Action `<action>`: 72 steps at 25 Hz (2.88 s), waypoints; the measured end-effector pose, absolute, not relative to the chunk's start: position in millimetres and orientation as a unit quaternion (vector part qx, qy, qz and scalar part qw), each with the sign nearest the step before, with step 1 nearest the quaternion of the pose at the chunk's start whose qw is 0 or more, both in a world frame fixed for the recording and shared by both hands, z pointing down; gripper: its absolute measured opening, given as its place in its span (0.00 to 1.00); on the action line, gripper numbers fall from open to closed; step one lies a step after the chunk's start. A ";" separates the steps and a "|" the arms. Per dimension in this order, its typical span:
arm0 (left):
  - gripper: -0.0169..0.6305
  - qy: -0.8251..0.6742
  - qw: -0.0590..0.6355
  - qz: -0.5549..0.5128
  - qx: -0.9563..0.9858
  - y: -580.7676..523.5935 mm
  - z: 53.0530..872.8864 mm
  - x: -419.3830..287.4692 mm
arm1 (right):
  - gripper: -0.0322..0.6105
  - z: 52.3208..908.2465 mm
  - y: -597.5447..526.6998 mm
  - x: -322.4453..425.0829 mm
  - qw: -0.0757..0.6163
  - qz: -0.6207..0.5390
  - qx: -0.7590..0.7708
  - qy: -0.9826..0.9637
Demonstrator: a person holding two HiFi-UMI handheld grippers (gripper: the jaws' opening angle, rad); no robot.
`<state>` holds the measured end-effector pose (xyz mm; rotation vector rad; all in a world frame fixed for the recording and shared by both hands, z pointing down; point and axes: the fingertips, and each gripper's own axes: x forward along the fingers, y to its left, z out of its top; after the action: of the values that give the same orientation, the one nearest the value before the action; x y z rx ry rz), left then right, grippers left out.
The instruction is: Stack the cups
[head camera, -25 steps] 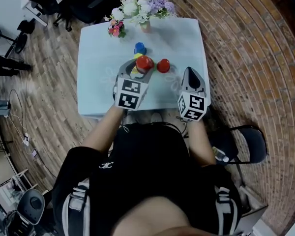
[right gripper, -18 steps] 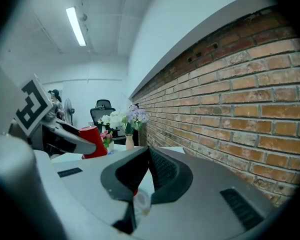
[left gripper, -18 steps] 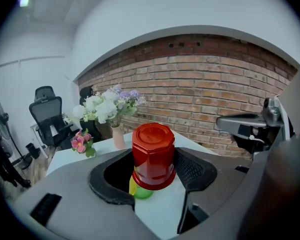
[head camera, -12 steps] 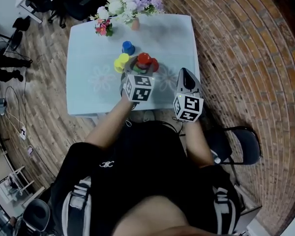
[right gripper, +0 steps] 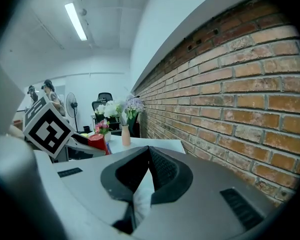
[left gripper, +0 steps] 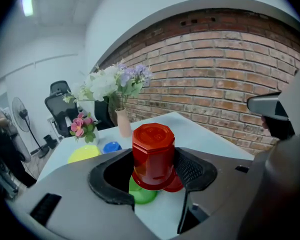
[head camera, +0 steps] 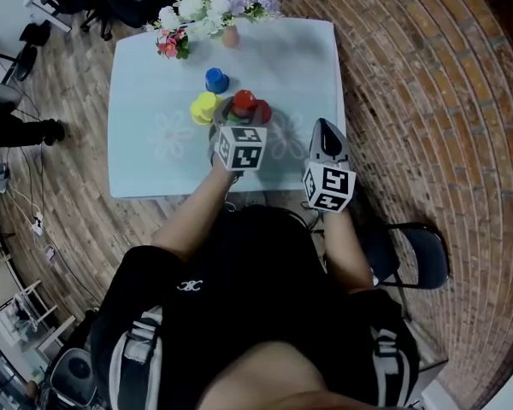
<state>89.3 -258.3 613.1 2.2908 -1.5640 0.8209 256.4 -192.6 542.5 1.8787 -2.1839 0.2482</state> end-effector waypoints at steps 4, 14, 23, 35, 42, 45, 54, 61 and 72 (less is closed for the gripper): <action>0.41 -0.531 0.130 0.286 0.787 -260.3 618.8 88.5 | 0.05 548.9 -196.9 257.3 0.130 0.092 0.642 -0.750; 0.51 -0.515 0.095 0.253 0.813 -251.1 587.3 88.4 | 0.05 544.2 -205.0 245.8 0.119 0.090 0.638 -0.755; 0.48 -0.527 0.021 0.138 0.838 -224.4 470.5 54.3 | 0.05 497.0 -208.7 202.2 0.071 0.060 0.628 -0.773; 0.03 -0.610 0.012 0.091 0.787 -191.6 426.7 -73.9 | 0.05 430.3 -216.0 118.5 0.016 0.014 0.594 -0.804; 0.03 -0.613 0.006 0.069 0.787 -183.9 413.1 -119.1 | 0.05 410.8 -211.3 87.5 -0.001 0.005 0.593 -0.805; 0.03 -0.611 0.000 0.060 0.789 -183.9 407.8 -130.0 | 0.05 408.4 -210.4 78.4 0.001 0.002 0.593 -0.805; 0.06 -0.583 0.020 0.058 0.810 -190.0 413.9 -147.0 | 0.05 408.8 -204.5 67.9 0.010 0.006 0.607 -0.794; 0.39 -0.518 0.045 0.064 0.852 -208.3 440.0 -158.2 | 0.05 416.2 -196.3 72.5 0.020 0.014 0.629 -0.777; 0.55 -0.288 0.023 0.154 0.945 -276.4 497.1 -138.1 | 0.05 447.7 -185.6 99.8 0.044 0.044 0.703 -0.709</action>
<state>-138.1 -276.4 497.1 2.9260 -0.8908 0.4776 99.8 -185.6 447.7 2.1483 -2.1663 0.1333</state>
